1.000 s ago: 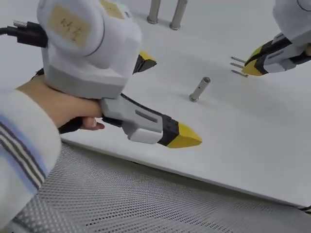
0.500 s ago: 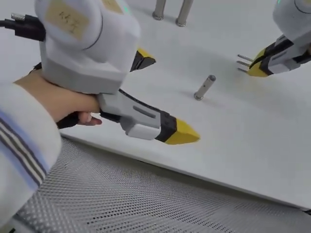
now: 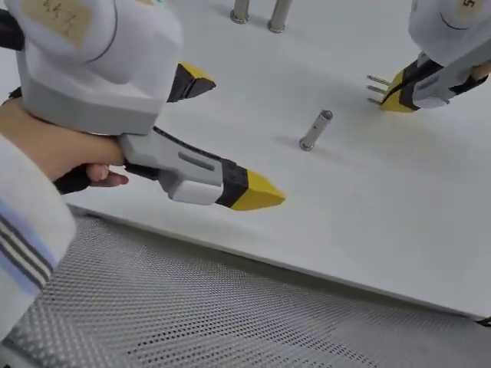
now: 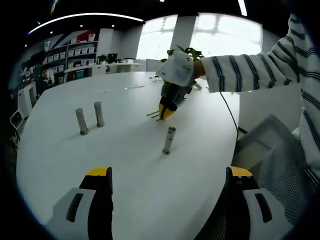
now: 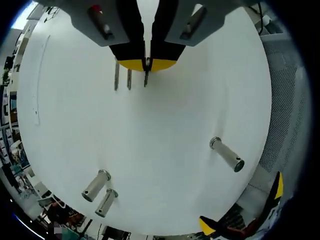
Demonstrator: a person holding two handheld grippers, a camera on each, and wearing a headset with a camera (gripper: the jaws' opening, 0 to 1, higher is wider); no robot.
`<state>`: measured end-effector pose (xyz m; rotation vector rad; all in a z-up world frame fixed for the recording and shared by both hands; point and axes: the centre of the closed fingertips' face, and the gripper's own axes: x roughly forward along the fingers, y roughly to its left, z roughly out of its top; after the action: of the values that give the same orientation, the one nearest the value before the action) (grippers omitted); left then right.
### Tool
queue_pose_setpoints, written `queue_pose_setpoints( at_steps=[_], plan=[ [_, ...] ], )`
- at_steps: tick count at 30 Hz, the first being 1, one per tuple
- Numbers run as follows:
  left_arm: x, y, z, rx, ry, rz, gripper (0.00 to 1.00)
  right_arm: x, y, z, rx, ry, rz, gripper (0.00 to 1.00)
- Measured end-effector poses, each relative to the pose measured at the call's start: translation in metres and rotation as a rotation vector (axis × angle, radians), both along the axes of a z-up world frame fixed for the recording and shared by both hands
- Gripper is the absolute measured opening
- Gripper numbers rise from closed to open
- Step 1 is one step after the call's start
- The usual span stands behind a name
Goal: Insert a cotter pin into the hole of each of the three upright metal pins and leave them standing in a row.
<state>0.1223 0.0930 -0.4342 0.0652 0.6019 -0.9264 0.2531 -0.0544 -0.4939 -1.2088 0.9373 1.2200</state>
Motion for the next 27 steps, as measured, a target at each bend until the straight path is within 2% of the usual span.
queue_pose_setpoints(
  at_steps=[2, 7, 9, 10, 14, 15, 16, 17, 18, 19, 21, 23, 25, 27],
  plan=[
    [-0.001, -0.001, 0.001, 0.002, -0.001, 0.002, 0.92, 0.007, -0.001, -0.003, -0.004, -0.006, -0.005, 0.0],
    [0.003, 0.006, -0.002, 0.005, 0.006, -0.001, 0.92, 0.01, 0.0, -0.004, -0.022, -0.017, 0.035, 0.0],
    [0.003, 0.006, -0.003, 0.003, 0.013, -0.001, 0.92, 0.011, 0.0, -0.005, -0.024, -0.02, 0.022, 0.0],
    [0.003, 0.005, -0.003, -0.001, 0.015, -0.002, 0.92, 0.013, 0.0, -0.005, -0.01, -0.013, -0.013, 0.0],
    [0.003, 0.002, 0.001, -0.014, 0.015, 0.0, 0.92, 0.022, 0.0, -0.007, 0.042, 0.03, -0.071, 0.0],
    [0.004, 0.002, 0.002, -0.018, 0.012, 0.0, 0.92, 0.016, 0.0, -0.007, 0.066, 0.044, -0.109, 0.0],
    [0.004, 0.001, 0.003, -0.019, 0.012, -0.001, 0.92, 0.016, -0.001, -0.006, 0.074, 0.047, -0.131, 0.0],
    [0.003, 0.001, 0.004, -0.021, 0.012, -0.004, 0.92, 0.018, -0.001, -0.007, 0.101, 0.061, -0.194, 0.0],
    [0.003, 0.0, 0.003, -0.022, 0.012, -0.006, 0.92, 0.019, -0.001, -0.007, 0.117, 0.065, -0.202, 0.0],
    [0.003, 0.0, 0.003, -0.021, 0.01, -0.011, 0.92, 0.013, -0.001, -0.005, 0.13, 0.06, -0.177, 0.0],
    [0.002, -0.001, 0.003, -0.018, 0.01, -0.017, 0.92, 0.013, 0.0, -0.004, 0.167, 0.052, -0.187, 0.0],
    [0.0, -0.004, 0.007, -0.021, 0.005, -0.026, 0.92, 0.015, 0.0, -0.005, 0.238, 0.055, -0.286, 0.0],
    [0.001, -0.004, 0.008, -0.028, 0.004, -0.018, 0.92, 0.015, 0.001, -0.004, 0.29, 0.045, -0.317, 0.0],
    [0.002, -0.003, 0.008, -0.032, 0.003, -0.015, 0.92, 0.015, -0.004, -0.004, 0.272, 0.028, -0.304, 0.0]
  ],
)
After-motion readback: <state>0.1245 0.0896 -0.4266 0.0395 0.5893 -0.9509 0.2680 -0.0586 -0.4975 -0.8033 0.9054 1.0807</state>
